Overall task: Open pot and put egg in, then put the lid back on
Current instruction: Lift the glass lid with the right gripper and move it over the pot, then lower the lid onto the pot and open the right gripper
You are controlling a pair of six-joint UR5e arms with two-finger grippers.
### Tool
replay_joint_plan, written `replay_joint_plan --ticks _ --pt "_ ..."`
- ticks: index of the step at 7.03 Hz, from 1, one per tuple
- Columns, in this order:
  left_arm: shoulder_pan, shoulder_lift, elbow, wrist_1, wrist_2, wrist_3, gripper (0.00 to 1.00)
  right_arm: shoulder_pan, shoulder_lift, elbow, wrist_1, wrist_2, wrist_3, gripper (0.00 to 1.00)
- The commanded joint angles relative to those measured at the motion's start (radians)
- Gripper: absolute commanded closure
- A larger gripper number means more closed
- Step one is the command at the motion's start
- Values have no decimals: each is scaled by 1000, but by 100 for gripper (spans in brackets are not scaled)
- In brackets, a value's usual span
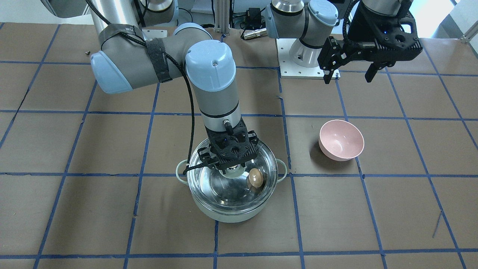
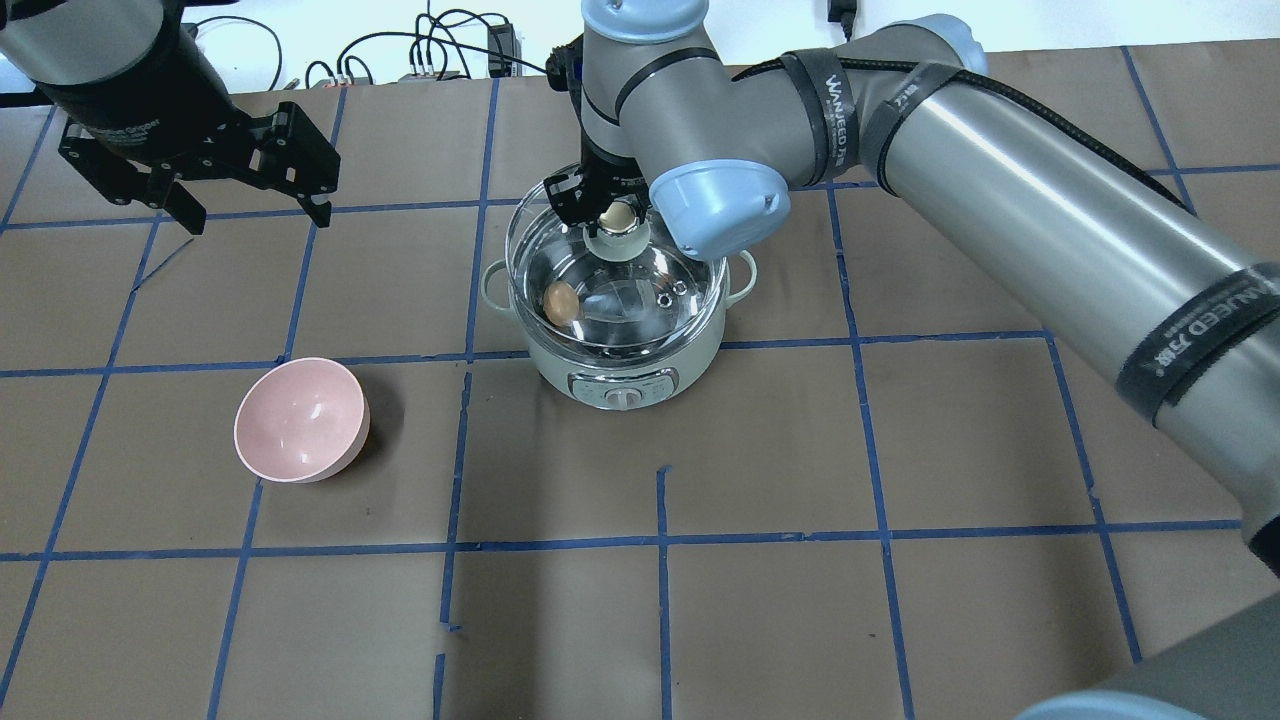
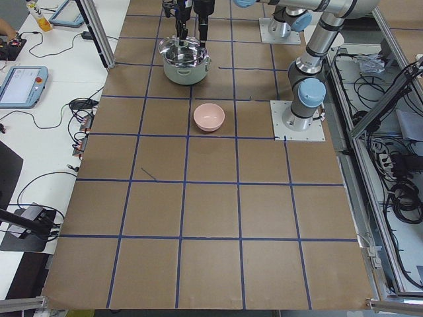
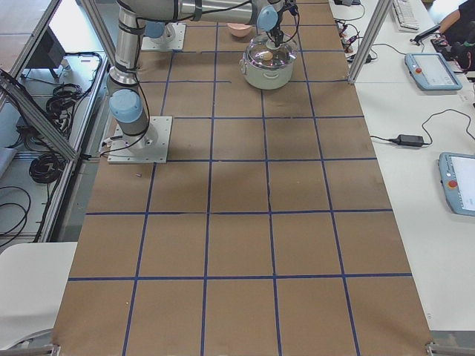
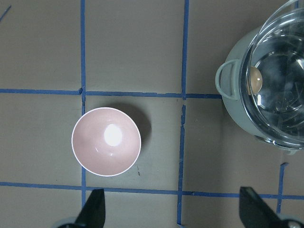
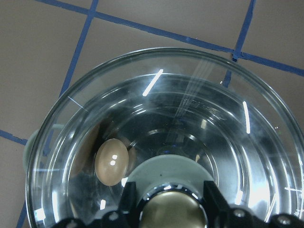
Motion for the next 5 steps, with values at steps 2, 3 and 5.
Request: replay_joint_plan --ticks 2,3,5 --pt "1 0 0 0 -2 0 0 0 2 6 -1 2 1 79" --pt "-1 0 0 0 -2 0 0 0 2 11 -3 2 1 78" --pt "-1 0 0 0 -2 0 0 0 2 10 6 -12 -13 1"
